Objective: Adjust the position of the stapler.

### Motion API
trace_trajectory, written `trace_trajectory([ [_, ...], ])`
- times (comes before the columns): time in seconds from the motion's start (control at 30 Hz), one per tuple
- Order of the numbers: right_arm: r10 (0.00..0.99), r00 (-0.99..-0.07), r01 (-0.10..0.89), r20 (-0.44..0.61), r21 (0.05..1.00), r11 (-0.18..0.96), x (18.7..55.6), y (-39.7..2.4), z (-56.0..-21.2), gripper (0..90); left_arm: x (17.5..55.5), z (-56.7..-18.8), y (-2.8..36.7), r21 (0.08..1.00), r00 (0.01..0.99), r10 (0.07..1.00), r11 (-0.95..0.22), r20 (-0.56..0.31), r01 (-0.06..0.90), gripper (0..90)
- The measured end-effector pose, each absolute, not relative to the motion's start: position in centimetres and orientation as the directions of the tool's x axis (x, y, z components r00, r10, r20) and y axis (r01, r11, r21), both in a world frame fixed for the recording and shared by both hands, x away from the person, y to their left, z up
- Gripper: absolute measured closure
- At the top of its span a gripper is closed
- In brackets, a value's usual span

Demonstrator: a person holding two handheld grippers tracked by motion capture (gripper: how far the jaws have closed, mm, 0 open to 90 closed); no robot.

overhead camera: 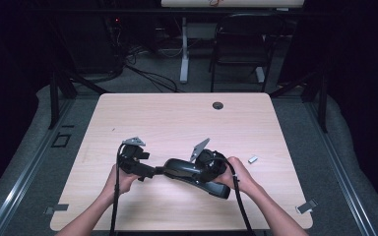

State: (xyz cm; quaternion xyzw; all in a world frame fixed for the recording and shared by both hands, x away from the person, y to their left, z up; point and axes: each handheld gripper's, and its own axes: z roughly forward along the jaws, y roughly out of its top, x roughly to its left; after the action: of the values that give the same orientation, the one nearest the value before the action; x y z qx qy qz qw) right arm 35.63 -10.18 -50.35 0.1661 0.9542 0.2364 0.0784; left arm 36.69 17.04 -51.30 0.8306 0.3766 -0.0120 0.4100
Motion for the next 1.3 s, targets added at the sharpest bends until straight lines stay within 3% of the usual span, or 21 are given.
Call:
trace_trajectory([
  [0.17,0.31,-0.948,0.237,-0.075,0.485,0.842,35.4,-10.6,-50.3,55.0,36.7,-51.2,17.0,0.675,0.718,0.616,-0.381,-0.325,0.632,0.0],
  [0.4,0.164,-0.984,0.11,-0.067,0.492,0.864,34.7,-10.8,-50.3,56.2,36.8,-51.2,17.3,0.677,0.718,0.615,-0.378,-0.326,0.631,0.0],
  [0.57,0.202,-0.977,0.148,-0.067,0.469,0.871,34.5,-11.0,-49.8,51.2,36.7,-51.0,17.5,0.68,0.716,0.616,-0.373,-0.327,0.632,0.0],
  [0.63,0.267,-0.962,0.217,-0.053,0.445,0.869,34.2,-12.1,-49.2,48.2,36.7,-51.0,17.6,0.682,0.716,0.619,-0.373,-0.322,0.629,0.0],
  [0.9,0.402,-0.915,0.35,-0.022,0.451,0.821,32.5,-16.1,-49.0,49.8,36.6,-50.9,17.4,0.678,0.721,0.618,-0.385,-0.314,0.626,0.1],
  [1.03,0.405,-0.909,0.326,-0.099,0.436,0.839,32.0,-15.8,-48.9,51.4,36.6,-50.9,17.3,0.677,0.722,0.615,-0.387,-0.317,0.626,0.1],
  [1.3,0.413,-0.9,0.309,-0.138,0.467,0.829,33.3,-16.4,-49.3,47.6,36.7,-51.2,17.1,0.674,0.732,0.603,-0.399,-0.319,0.622,0.4],
])
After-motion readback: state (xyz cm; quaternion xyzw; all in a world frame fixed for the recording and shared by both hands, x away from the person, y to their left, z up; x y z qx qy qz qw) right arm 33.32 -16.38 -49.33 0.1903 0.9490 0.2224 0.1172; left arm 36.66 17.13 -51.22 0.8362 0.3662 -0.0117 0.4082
